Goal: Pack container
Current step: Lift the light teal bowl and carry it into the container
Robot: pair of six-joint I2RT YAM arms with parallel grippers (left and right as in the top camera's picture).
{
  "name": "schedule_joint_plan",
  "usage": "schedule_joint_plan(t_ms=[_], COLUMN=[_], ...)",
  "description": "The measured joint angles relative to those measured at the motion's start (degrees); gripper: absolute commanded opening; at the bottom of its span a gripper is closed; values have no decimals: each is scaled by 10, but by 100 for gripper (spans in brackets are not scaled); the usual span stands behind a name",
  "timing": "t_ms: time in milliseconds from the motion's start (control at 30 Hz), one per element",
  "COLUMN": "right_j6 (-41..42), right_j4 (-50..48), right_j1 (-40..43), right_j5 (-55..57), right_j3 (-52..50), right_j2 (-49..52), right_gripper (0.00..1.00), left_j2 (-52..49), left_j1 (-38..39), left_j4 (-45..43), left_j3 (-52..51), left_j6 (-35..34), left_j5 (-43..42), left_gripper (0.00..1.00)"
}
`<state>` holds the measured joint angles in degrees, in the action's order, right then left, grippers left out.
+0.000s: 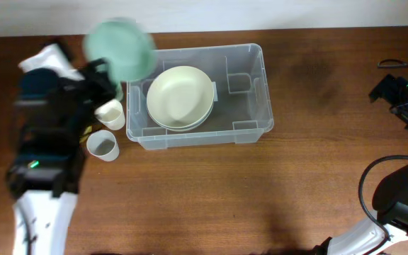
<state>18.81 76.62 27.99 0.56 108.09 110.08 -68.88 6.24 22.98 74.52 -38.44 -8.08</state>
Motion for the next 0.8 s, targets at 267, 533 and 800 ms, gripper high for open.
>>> schedule_joint_plan(t_ms=[267,533,800], right_j6=[0,0,0], right_j4=[0,0,0], right_j1=[0,0,0], right_j5=[0,0,0], right_j3=[0,0,0], right_j2=[0,0,0], right_gripper=[99,99,99], left_j2=[-162,-285,-316], left_j1=[145,226,275], left_j4=[-109,-121,-91], left_j3=[1,5,14], left_j6=[0,31,79], left_j5=[6,8,82], left_gripper=[1,1,1])
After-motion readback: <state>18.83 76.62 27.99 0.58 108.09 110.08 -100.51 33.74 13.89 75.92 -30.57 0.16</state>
